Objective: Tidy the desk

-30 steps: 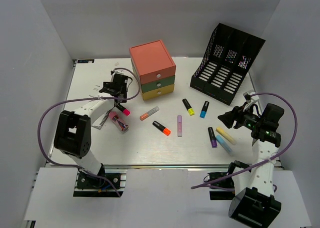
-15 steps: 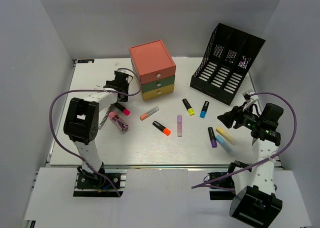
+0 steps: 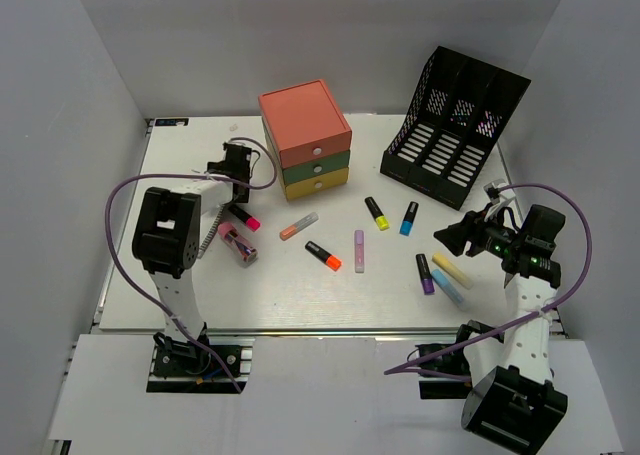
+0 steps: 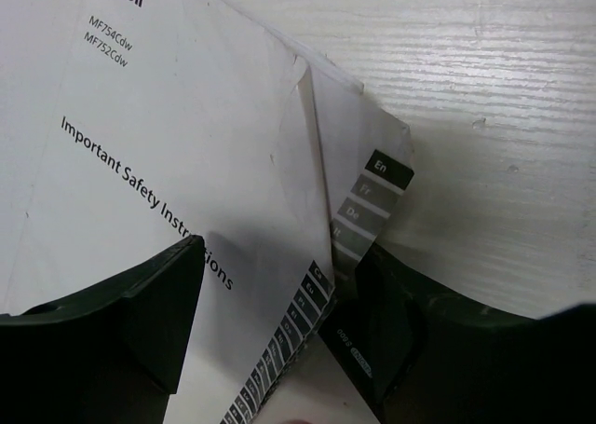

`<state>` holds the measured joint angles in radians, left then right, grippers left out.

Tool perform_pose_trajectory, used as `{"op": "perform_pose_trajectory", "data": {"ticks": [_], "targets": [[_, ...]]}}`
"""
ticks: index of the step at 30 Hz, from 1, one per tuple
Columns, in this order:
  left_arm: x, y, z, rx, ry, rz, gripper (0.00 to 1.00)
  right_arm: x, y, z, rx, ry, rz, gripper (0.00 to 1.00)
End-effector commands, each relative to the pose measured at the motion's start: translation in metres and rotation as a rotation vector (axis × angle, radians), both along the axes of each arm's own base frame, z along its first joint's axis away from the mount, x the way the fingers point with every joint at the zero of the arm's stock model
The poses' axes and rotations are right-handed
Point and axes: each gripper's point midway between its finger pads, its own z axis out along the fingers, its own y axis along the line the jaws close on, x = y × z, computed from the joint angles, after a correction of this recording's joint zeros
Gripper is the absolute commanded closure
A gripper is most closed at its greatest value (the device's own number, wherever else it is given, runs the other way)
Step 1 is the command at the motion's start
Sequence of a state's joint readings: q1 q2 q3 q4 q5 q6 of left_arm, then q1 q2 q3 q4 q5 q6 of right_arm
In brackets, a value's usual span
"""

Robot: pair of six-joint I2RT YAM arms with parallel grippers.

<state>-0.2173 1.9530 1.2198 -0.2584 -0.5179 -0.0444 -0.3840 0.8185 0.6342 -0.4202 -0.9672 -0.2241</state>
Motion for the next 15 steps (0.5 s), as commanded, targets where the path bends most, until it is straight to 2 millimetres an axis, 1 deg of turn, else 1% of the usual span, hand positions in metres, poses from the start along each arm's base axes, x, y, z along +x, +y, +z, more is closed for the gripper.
{"op": "perform_pose_trajectory", "data": {"ticks": [1,5,6,7,8,9,11,12,13,15], "targets": [[0.003,0.008,-0.001,0.034,-0.009,0.020,0.25,0.001,0.000,0.006,-0.011,-0.023,0.014,0.42],[-0.004,0.018,-0.008,0.085,0.009,0.051,0.31,0.001,0.001,0.005,-0.008,-0.018,0.019,0.42],[-0.005,0.019,-0.009,0.090,0.009,0.055,0.37,0.001,0.001,0.005,-0.009,-0.019,0.018,0.42],[-0.007,0.024,-0.012,0.093,0.018,0.065,0.40,0.001,0.001,0.006,-0.009,-0.021,0.020,0.42],[-0.008,0.025,-0.011,0.100,0.011,0.072,0.45,0.001,0.001,0.006,-0.009,-0.021,0.020,0.42],[-0.009,0.026,-0.011,0.104,0.011,0.075,0.56,0.001,0.001,0.006,-0.009,-0.021,0.019,0.42],[-0.009,0.032,-0.007,0.111,0.001,0.094,0.60,0.001,0.001,0.006,-0.009,-0.023,0.021,0.42],[-0.009,0.033,-0.005,0.117,-0.003,0.099,0.67,0.000,0.002,0.006,-0.010,-0.022,0.023,0.42],[-0.009,0.039,-0.002,0.121,-0.009,0.114,0.70,0.000,0.002,0.005,-0.008,-0.021,0.024,0.42],[-0.007,0.041,0.006,0.131,-0.029,0.120,0.73,0.000,0.002,0.005,-0.010,-0.020,0.023,0.42]]}}
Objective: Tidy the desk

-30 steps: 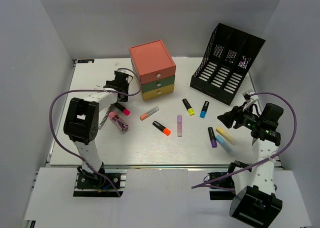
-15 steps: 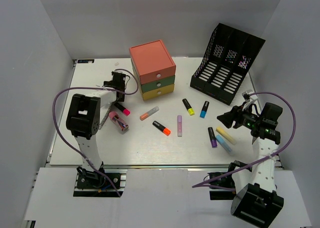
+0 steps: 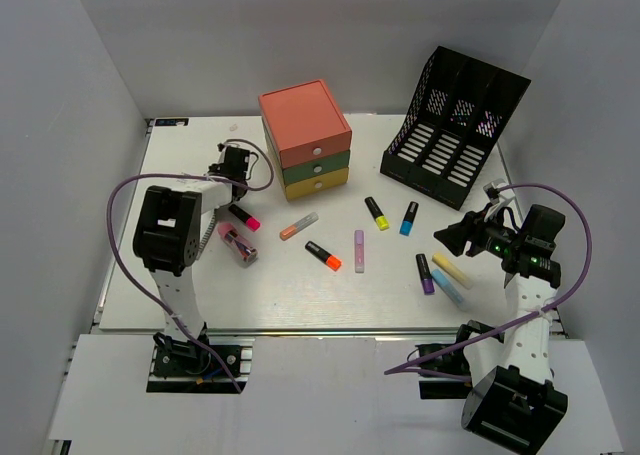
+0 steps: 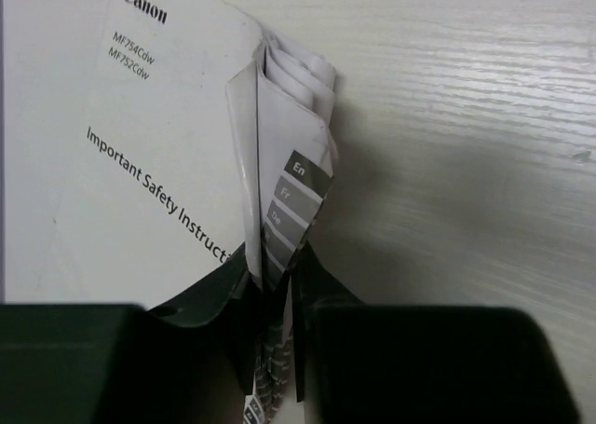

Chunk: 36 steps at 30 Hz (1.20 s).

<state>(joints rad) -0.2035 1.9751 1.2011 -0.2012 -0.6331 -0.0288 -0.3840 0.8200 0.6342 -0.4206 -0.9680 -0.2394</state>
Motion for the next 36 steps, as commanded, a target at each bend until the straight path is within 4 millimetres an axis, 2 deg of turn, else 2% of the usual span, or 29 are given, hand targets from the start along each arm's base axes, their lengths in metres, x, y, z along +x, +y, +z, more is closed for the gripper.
{"op": "perform_pose_trajectory", "data": {"ticks": [1,3,4,6,9,10,12,13,16,17,21,28,36], "targets": [[-0.008,0.022,0.011,0.038,-0.008,0.058,0.78,0.000,0.002,0.006,0.000,-0.014,0.019,0.42],[-0.007,0.027,0.020,0.044,-0.029,0.069,0.81,-0.001,0.002,0.006,-0.001,-0.015,0.019,0.42],[-0.007,0.028,0.024,0.045,-0.035,0.068,0.91,-0.001,0.003,0.007,-0.001,-0.015,0.019,0.42],[-0.007,0.033,0.037,0.042,-0.065,0.082,1.00,-0.001,0.003,0.007,-0.002,-0.019,0.021,0.42],[-0.008,0.037,0.054,0.033,-0.111,0.096,1.00,-0.002,0.003,0.007,-0.001,-0.018,0.022,0.42],[-0.007,0.037,0.069,0.023,-0.150,0.095,1.00,-0.002,0.004,0.008,0.001,-0.020,0.026,0.42],[-0.008,0.040,0.086,0.016,-0.181,0.105,1.00,-0.003,0.004,0.008,0.000,-0.021,0.028,0.42],[-0.006,0.039,0.104,0.000,-0.223,0.105,1.00,-0.003,0.005,0.008,0.002,-0.022,0.033,0.42],[-0.004,0.039,0.137,-0.041,-0.291,0.107,1.00,-0.004,0.005,0.009,0.004,-0.024,0.037,0.42],[-0.006,0.038,0.155,-0.055,-0.332,0.105,1.00,-0.005,0.006,0.010,0.004,-0.025,0.038,0.42],[-0.010,0.036,0.200,-0.123,-0.436,0.103,1.00,-0.006,0.007,0.011,0.006,-0.030,0.047,0.42],[-0.031,0.029,0.246,-0.202,-0.534,0.085,1.00,-0.008,0.010,0.010,0.013,-0.028,0.066,0.42],[-0.059,0.024,0.315,-0.236,-0.696,0.032,1.00,-0.011,0.014,0.009,0.018,-0.031,0.103,0.38]]}}
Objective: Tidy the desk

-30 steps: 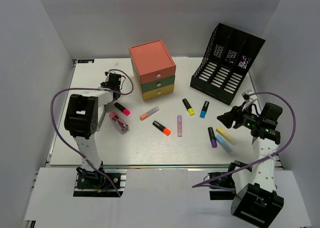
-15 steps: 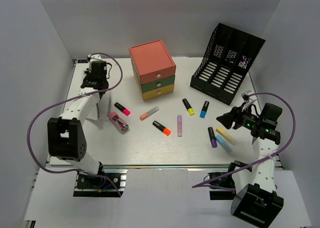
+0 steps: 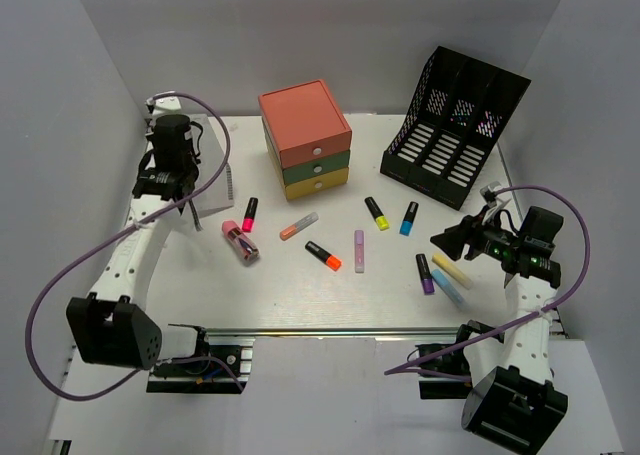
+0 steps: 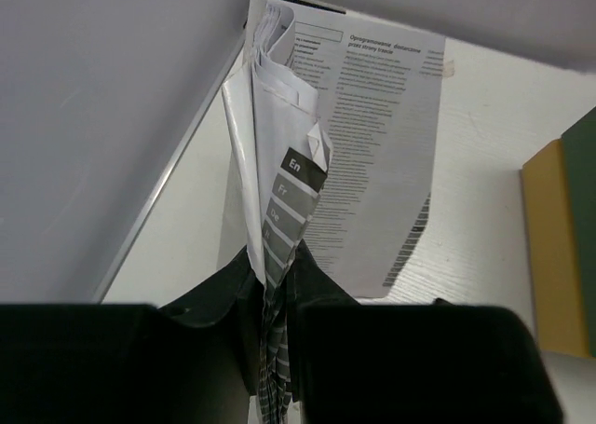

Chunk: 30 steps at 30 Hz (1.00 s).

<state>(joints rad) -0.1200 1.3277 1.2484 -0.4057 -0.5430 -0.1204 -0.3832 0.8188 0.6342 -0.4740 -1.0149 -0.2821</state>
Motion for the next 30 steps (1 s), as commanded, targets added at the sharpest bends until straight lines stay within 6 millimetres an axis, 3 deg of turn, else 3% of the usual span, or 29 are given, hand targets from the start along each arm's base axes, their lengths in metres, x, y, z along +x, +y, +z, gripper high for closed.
{"op": "perform_pose_trajectory", "data": {"ticks": [1,8,12,21,24,28,30], "targets": [[-0.013,-0.006,0.076,-0.022,-0.202,-0.026,1.00,-0.002,0.007,0.010,-0.002,-0.044,0.058,0.38],[-0.030,-0.013,0.111,-0.074,-0.289,-0.069,1.00,-0.006,0.015,0.009,-0.008,-0.060,0.111,0.29],[-0.042,-0.039,0.135,-0.153,-0.349,-0.205,1.00,-0.009,0.020,0.009,-0.011,-0.070,0.146,0.26],[-0.098,-0.060,0.199,-0.270,-0.541,-0.353,1.00,-0.010,0.029,0.007,-0.024,-0.078,0.194,0.28],[-0.114,-0.082,0.228,-0.311,-0.617,-0.488,1.00,-0.009,0.031,0.007,-0.031,-0.083,0.204,0.30],[-0.132,-0.136,0.250,-0.402,-0.645,-0.805,1.00,-0.007,0.034,0.012,-0.042,-0.120,0.232,0.31],[-0.139,-0.149,0.260,-0.420,-0.674,-0.893,1.00,-0.005,0.035,0.016,-0.046,-0.132,0.247,0.30]]}}
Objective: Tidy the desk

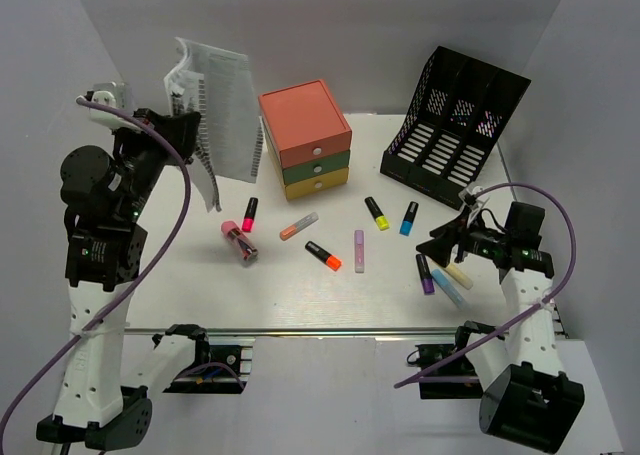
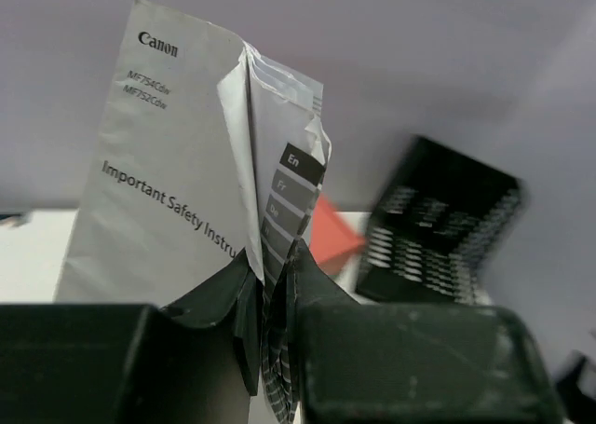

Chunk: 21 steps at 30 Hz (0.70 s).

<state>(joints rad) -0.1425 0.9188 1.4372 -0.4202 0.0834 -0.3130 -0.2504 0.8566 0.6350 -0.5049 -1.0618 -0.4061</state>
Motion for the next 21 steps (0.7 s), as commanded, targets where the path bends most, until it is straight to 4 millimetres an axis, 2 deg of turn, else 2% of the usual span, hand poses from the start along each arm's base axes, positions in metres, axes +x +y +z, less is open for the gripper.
{"op": "perform_pose_trajectory", "data": {"ticks": [1,3,4,6,7,8,10,12,13,18,20,21], "targets": [[-0.030,-0.053,0.044,-0.046,-0.151,-0.327,1.00,0.010,0.003,0.029,-0.014,-0.112,0.054,0.29],[-0.044,-0.071,0.053,-0.043,-0.195,-0.454,1.00,0.009,0.005,0.037,0.008,-0.105,0.074,0.27],[-0.050,-0.078,0.056,-0.072,-0.208,-0.510,1.00,0.009,0.009,0.051,0.023,-0.143,0.109,0.26],[-0.062,-0.089,0.059,-0.070,-0.225,-0.602,1.00,0.011,0.011,0.065,0.048,-0.150,0.133,0.24],[-0.065,-0.094,0.058,-0.103,-0.225,-0.647,1.00,0.012,0.013,0.086,0.056,-0.195,0.157,0.22],[-0.070,-0.098,0.054,-0.104,-0.207,-0.684,1.00,0.015,0.013,0.093,0.072,-0.188,0.164,0.21],[-0.084,-0.108,0.059,-0.130,-0.262,-0.788,1.00,0.016,0.016,0.121,0.101,-0.223,0.197,0.18],[-0.099,-0.118,0.055,-0.137,-0.242,-0.895,1.00,0.022,0.017,0.137,0.123,-0.246,0.221,0.14],[-0.105,-0.120,0.059,-0.131,-0.279,-0.933,1.00,0.023,0.017,0.144,0.137,-0.253,0.233,0.12],[-0.130,-0.137,0.044,-0.123,-0.238,-1.143,1.00,0.027,0.019,0.188,0.138,-0.368,0.281,0.11],[-0.135,-0.144,0.042,-0.117,-0.242,-1.205,1.00,0.025,0.020,0.197,0.161,-0.346,0.282,0.11],[-0.140,-0.145,0.039,-0.124,-0.213,-1.242,1.00,0.023,0.021,0.205,0.147,-0.411,0.324,0.11]]}}
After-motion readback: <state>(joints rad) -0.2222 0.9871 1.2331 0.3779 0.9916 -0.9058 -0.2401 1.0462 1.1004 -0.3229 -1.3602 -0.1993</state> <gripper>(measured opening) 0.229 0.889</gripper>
